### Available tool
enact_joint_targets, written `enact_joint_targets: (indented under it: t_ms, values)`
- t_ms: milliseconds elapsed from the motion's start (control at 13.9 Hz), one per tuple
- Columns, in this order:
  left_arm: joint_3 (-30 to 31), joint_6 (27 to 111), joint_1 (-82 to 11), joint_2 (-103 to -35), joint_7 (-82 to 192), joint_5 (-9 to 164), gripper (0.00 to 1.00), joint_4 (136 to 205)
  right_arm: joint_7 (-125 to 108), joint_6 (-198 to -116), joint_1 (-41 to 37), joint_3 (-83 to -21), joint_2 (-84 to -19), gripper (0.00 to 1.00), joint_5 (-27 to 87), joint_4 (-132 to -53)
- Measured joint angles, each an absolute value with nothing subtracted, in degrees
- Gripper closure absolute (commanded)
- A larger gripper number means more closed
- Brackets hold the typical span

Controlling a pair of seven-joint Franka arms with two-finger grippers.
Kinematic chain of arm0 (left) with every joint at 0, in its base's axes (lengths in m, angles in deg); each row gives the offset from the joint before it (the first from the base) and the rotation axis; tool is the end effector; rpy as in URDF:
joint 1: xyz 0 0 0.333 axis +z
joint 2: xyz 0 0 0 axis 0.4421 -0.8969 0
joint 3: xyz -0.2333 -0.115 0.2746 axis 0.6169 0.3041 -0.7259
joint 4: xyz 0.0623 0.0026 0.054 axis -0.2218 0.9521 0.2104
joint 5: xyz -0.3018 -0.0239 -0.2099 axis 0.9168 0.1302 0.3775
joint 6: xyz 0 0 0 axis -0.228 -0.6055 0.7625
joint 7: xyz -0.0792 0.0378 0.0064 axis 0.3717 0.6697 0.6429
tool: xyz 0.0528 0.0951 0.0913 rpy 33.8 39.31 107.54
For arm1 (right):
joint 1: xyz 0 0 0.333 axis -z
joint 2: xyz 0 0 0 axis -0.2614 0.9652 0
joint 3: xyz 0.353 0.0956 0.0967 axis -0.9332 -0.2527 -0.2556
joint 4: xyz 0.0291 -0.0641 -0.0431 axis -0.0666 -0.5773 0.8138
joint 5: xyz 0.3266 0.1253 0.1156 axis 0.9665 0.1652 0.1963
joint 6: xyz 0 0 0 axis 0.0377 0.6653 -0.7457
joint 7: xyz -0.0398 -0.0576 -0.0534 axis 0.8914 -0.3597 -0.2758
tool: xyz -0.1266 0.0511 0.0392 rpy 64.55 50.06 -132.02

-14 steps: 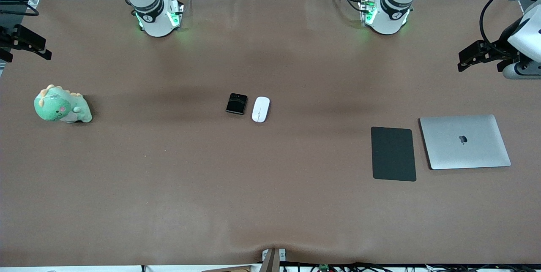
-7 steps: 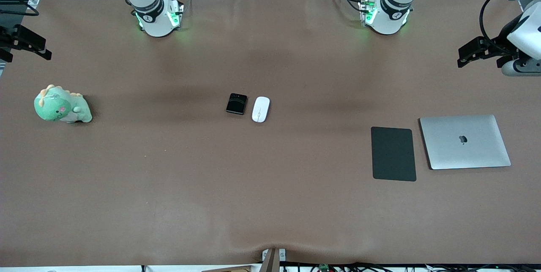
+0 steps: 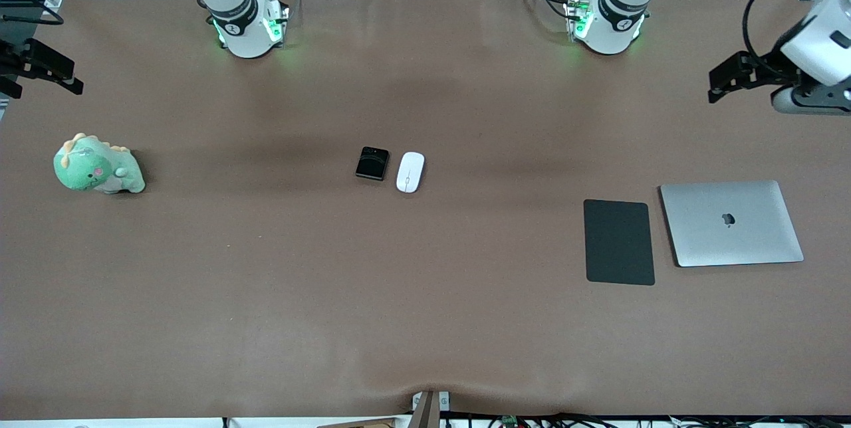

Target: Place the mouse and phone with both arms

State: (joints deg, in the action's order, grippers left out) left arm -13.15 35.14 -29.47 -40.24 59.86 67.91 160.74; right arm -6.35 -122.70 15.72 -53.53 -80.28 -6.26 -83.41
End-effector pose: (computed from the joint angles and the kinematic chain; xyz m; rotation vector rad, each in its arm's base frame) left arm 0.4889 -0.0675 0.6696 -3.1136 0.1753 0.1027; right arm 0.4761 -0.0374 0.6852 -3.1210 -0.0854 0.0950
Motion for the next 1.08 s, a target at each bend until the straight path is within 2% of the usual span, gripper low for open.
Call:
enact_joint_targets:
  t_ms: [360,720,1080]
  values:
    - [-9.1,34.9,-29.8,-40.2,59.5,67.9,0.0,159.6,-6.4,-122.9,15.7,-53.6,-80.0,0.0,-6.2,-83.4]
    - [-8.4,33.8,-29.8,-40.2,59.5,70.0,0.0,159.7,-6.4,-123.1,15.6,-53.8,-79.0,0.0,-6.1,-83.2]
    - [-1.1,31.9,-30.5,-41.3,54.4,70.5,0.0,160.1,-6.4,-123.8,16.1,-53.3,-76.9,0.0,-6.1,-83.2]
